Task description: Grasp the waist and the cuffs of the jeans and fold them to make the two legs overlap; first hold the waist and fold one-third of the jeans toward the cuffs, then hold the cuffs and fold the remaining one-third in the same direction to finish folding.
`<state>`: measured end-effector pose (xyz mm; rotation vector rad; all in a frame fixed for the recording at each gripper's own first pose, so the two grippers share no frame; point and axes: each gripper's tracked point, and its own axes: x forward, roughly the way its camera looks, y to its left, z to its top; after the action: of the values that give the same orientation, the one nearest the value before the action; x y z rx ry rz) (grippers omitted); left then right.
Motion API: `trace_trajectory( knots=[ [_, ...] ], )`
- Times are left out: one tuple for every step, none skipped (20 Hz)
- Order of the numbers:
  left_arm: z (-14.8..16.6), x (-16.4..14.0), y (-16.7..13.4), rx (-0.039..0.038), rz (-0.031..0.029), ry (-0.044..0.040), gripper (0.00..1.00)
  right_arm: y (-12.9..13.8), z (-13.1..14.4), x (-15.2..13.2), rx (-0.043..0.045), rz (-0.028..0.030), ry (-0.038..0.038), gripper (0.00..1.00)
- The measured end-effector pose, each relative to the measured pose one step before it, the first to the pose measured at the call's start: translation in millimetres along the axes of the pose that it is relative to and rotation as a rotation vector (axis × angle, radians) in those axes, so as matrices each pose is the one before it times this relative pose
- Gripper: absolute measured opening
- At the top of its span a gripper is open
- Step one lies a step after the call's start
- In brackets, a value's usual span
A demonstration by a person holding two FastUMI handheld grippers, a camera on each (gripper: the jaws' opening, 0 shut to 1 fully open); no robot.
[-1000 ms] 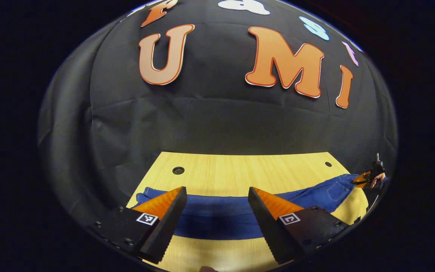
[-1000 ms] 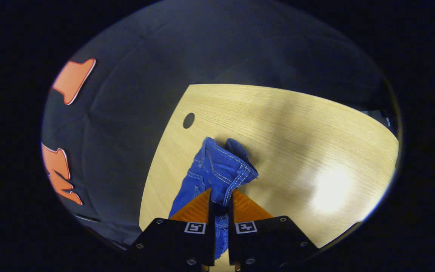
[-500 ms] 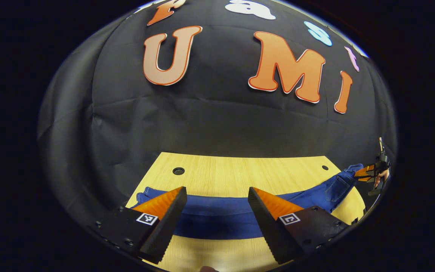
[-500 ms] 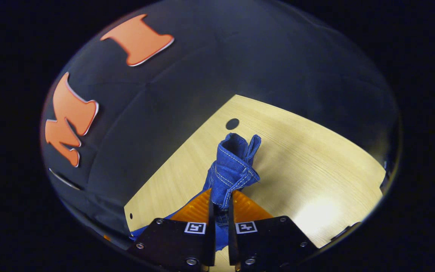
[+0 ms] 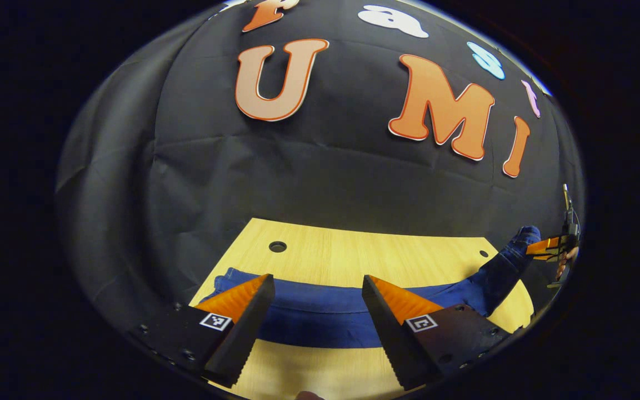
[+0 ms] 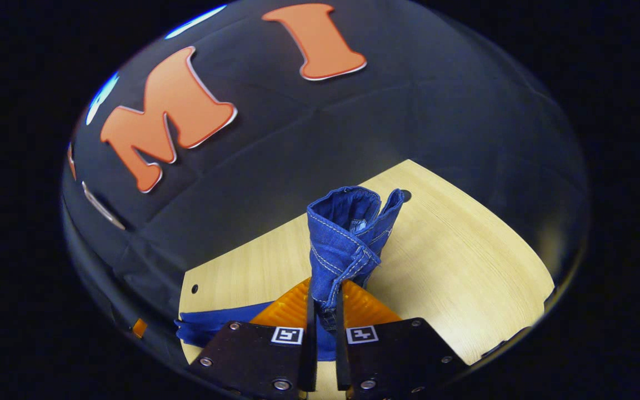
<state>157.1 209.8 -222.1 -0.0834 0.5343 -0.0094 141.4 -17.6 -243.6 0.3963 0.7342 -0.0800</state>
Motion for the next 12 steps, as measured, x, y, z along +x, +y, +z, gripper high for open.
trace_trajectory(
  knots=[
    [-0.56, -0.24, 2.5, 0.0029, 0.00417, -0.00446, 0.98, 13.17, -2.39, -0.42, -0.01802, 0.00771, 0.00277, 0.14],
    [0.34, -0.18, 1.34, 0.00027, -0.00107, -0.00305, 0.98, 13.55, -2.23, 0.35, -0.01905, 0.01648, 0.00314, 0.14],
    [-1.22, -0.58, 0.64, -0.00077, -0.00026, 0.00227, 0.98, 11.74, -5.62, 0.76, -0.02012, 0.00685, 0.00776, 0.14],
    [-0.27, -1.45, 1.01, -0.00063, 0.00129, 0.00128, 0.98, 10.7, -4.21, 1.82, -0.02412, 0.00962, 0.00408, 0.14],
    [-0.34, -0.13, 1.78, -0.00059, 0.0036, -0.00058, 0.98, 7.08, -2.27, 1.3, -0.02796, 0.00192, 0.00225, 0.14],
    [-0.15, -0.9, 1.95, -0.00196, 0.00259, 0.00043, 0.97, 9.38, -2.9, 1.36, -0.02687, 0.00492, 0.00658, 0.14],
    [-0.62, 0.05, 1.16, -0.00243, 0.00317, -0.00247, 0.98, 13.16, -4.23, 0.82, -0.01934, 0.00454, 0.00462, 0.14],
    [-0.35, 0.1, 3.03, -0.0011, 0.0073, 0.00173, 0.98, 11.05, -3.09, 2.33, -0.01701, 0.01592, 0.0069, 0.14],
    [-1.9, -0.68, 2.84, -0.00148, 0.01, 0.0049, 0.98, 6.51, -2.64, 2.61, -0.01428, 0.00923, 0.0066, 0.14],
    [-1.63, -0.47, 3.69, -0.00751, 0.00912, 0.0047, 0.97, 6.77, -2.74, 2.73, -0.01106, 0.00301, 0.00434, 0.14],
    [-1.82, -0.96, 0.92, -0.01234, 0.00573, 0.0065, 0.97, 9.11, -5.5, 3.87, -0.01449, 0.00442, 0.01223, 0.14],
    [-1.0, -1.07, 1.25, -0.01353, 0.00573, 0.00677, 0.98, 9.29, -6.42, 4.43, -0.01645, 0.00544, 0.014, 0.14]
  ],
)
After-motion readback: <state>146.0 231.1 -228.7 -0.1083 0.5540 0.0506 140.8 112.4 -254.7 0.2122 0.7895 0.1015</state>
